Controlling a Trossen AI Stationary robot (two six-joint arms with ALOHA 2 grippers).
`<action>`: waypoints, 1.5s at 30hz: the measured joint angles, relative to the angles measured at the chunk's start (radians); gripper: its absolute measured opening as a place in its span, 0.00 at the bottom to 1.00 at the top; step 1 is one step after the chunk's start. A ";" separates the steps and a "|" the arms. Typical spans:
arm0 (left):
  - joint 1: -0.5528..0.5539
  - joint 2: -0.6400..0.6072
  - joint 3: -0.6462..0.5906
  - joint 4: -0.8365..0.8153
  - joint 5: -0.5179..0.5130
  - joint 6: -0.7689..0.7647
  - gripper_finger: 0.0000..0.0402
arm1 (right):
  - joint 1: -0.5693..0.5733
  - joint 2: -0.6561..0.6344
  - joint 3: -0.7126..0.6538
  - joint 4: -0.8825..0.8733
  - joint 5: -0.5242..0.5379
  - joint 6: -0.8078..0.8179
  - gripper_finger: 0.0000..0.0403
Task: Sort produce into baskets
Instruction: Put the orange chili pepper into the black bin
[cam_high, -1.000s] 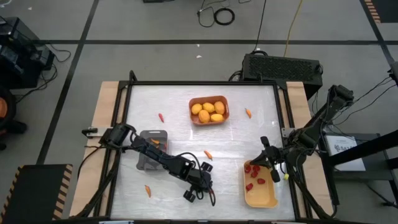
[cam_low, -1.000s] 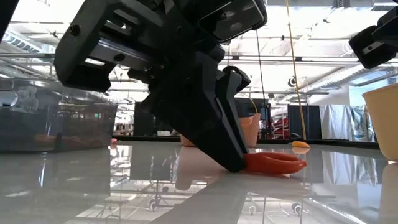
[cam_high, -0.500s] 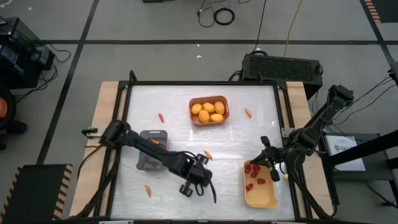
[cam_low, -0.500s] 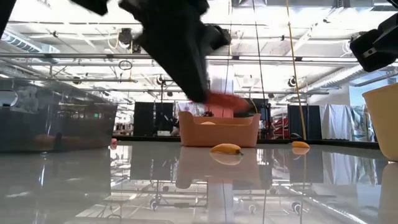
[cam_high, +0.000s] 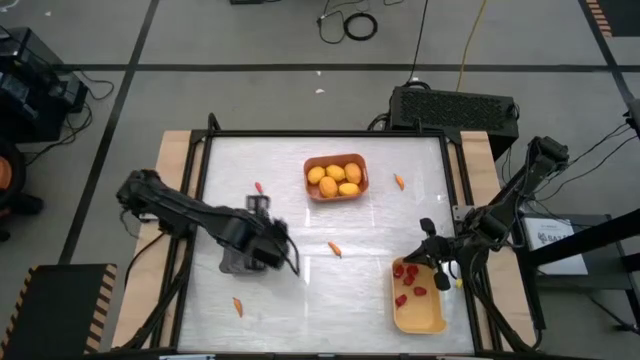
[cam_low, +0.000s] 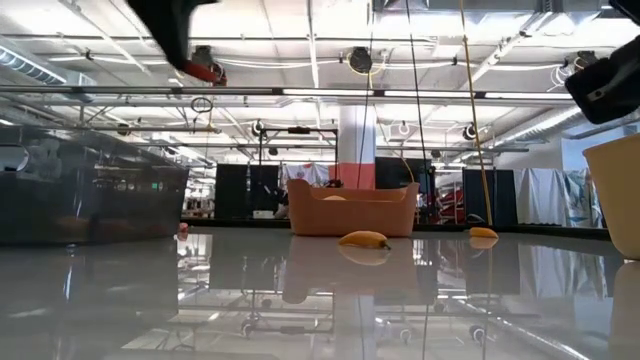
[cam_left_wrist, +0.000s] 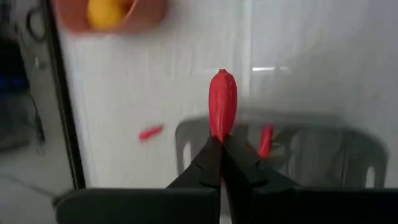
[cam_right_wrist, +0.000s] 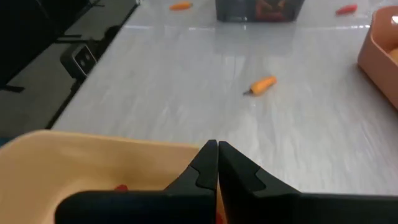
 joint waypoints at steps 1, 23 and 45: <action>0.000 -0.026 -0.020 -0.012 0.000 -0.034 0.02 | 0.000 0.000 0.000 -0.012 0.000 0.011 0.01; -0.008 -0.164 -0.335 0.021 0.164 -0.361 0.02 | 0.000 0.001 0.000 -0.030 0.004 0.041 0.01; -0.005 -0.164 -0.335 0.153 0.110 -0.354 0.38 | 0.000 0.001 0.000 -0.030 0.005 0.046 0.01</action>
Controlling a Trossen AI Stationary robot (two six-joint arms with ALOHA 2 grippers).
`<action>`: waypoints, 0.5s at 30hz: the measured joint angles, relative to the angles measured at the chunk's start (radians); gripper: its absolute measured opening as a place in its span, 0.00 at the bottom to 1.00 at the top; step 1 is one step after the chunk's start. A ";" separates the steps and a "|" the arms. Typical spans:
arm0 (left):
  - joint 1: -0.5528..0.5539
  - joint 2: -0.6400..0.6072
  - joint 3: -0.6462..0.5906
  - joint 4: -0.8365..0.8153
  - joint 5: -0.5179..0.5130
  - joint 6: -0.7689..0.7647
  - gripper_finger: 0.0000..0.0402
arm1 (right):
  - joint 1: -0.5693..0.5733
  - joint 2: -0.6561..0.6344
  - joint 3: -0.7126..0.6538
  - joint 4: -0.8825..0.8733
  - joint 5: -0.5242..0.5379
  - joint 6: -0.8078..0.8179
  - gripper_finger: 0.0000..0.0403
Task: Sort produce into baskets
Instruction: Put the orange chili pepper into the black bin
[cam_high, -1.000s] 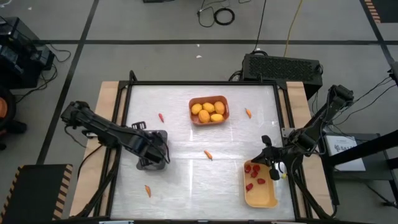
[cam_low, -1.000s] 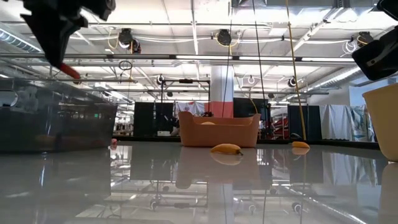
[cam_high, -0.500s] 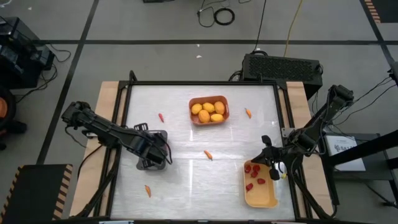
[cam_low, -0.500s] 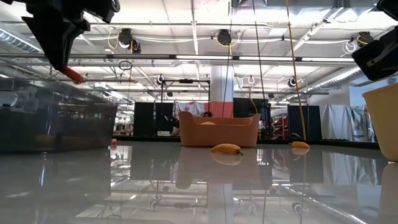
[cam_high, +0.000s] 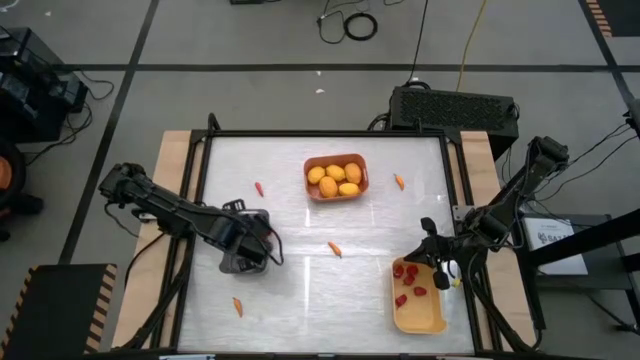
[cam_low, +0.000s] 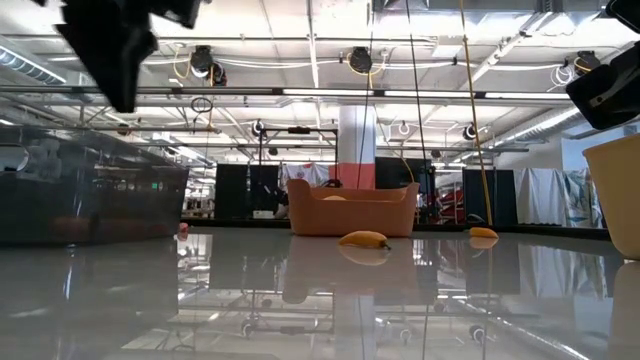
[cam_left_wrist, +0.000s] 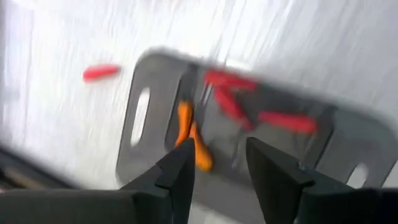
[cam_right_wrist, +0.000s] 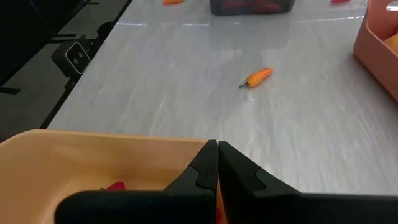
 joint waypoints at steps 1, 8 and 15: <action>0.002 0.000 0.000 0.031 -0.015 0.002 0.38 | 0.000 0.000 0.000 0.000 0.000 0.000 0.01; 0.043 0.011 0.000 0.378 -0.131 0.201 0.38 | 0.000 0.000 0.000 0.004 0.001 0.000 0.01; 0.110 0.108 0.000 0.805 -0.150 0.445 0.38 | 0.000 0.000 0.000 0.020 0.001 0.004 0.01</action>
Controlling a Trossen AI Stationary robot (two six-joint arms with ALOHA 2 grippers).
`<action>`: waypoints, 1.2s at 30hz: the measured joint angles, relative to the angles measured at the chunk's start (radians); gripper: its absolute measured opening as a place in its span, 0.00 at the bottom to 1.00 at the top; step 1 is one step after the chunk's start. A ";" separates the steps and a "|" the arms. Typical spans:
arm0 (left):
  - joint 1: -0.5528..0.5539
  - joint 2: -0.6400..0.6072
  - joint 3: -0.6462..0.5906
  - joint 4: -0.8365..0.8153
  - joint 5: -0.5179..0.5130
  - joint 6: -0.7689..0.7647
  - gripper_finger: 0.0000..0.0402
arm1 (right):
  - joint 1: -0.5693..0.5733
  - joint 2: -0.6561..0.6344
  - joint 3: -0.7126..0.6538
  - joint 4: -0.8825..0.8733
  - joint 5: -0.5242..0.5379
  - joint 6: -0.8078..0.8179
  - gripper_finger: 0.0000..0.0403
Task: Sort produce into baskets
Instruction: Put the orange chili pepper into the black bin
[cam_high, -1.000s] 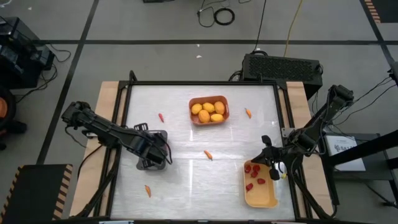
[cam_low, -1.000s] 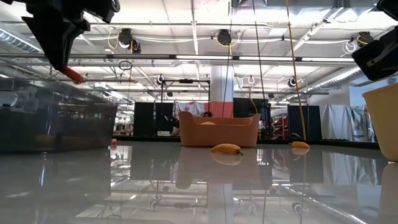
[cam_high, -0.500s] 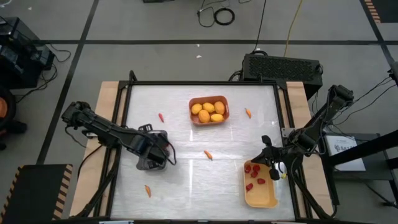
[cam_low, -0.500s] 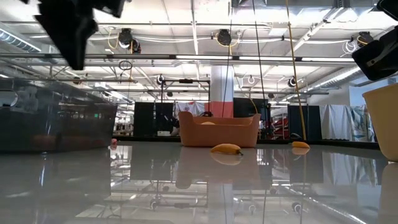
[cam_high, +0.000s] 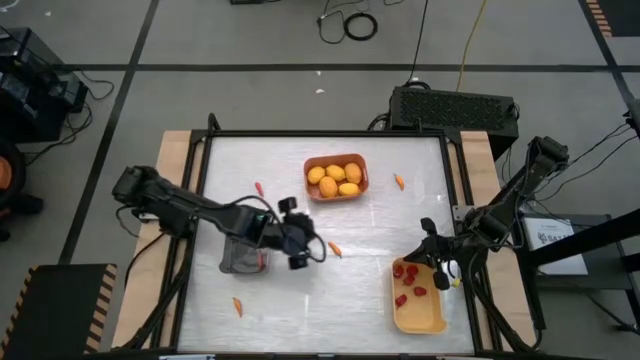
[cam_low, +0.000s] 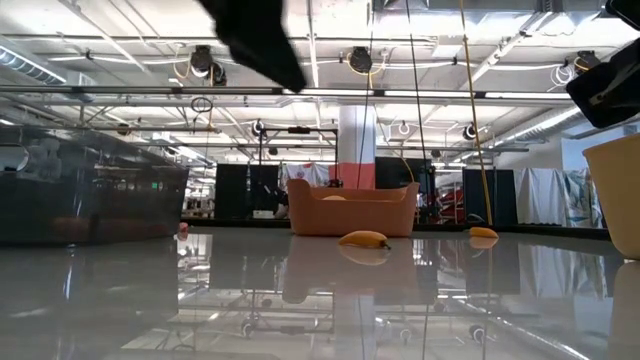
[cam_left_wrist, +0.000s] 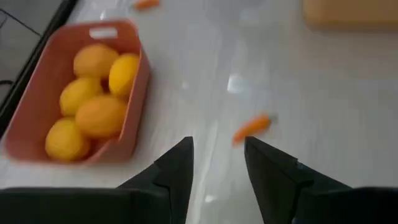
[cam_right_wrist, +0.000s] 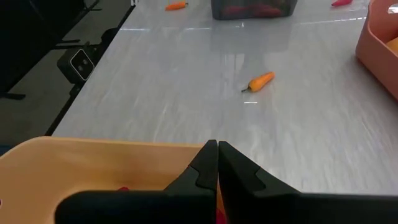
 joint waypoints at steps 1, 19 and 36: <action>0.014 0.011 0.000 0.043 0.000 -0.004 0.38 | 0.000 0.000 0.000 0.001 0.000 0.000 0.01; 0.514 0.003 0.001 -0.497 0.189 -0.898 0.38 | 0.000 0.000 0.000 0.002 -0.001 0.008 0.01; 0.765 0.002 -0.156 -0.489 0.424 -0.917 0.38 | 0.000 0.002 0.000 -0.056 -0.041 0.041 0.01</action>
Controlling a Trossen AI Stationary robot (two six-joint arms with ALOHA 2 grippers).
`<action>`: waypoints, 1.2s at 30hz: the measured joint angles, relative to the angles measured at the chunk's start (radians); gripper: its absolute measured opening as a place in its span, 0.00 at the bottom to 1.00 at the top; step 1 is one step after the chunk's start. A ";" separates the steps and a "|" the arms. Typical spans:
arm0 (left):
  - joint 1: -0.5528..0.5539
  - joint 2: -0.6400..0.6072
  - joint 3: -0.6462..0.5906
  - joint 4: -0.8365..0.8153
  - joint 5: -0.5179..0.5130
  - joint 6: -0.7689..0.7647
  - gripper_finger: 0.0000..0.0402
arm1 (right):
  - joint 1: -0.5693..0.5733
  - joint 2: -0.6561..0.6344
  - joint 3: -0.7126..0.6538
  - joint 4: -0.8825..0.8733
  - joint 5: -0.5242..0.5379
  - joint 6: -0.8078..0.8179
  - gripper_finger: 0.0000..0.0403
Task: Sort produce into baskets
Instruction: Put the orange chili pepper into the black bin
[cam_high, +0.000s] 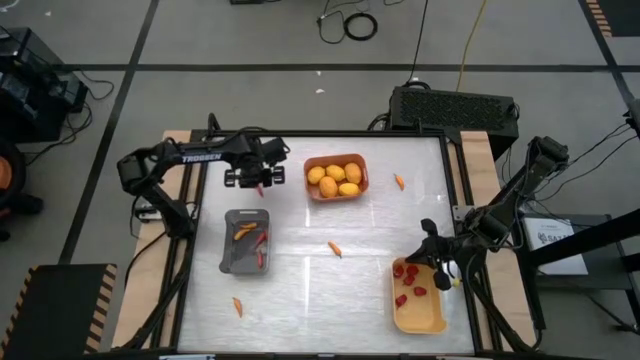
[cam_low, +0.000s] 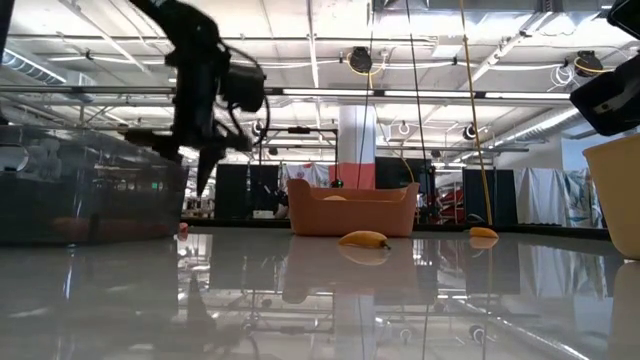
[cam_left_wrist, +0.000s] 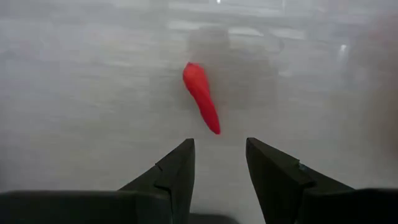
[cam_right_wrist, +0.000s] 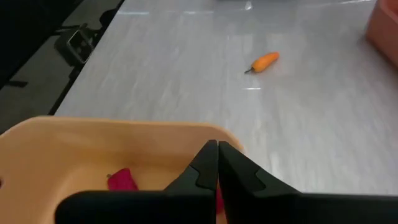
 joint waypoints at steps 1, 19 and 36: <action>0.008 0.000 -0.022 0.022 0.011 -0.005 0.38 | 0.000 0.000 0.000 -0.001 -0.011 -0.003 0.01; 0.083 0.000 -0.211 0.301 0.037 0.020 0.37 | 0.000 0.000 0.000 -0.031 -0.007 -0.059 0.01; 0.086 0.000 -0.225 0.358 0.041 0.110 0.03 | 0.000 0.000 0.000 -0.031 -0.007 -0.041 0.01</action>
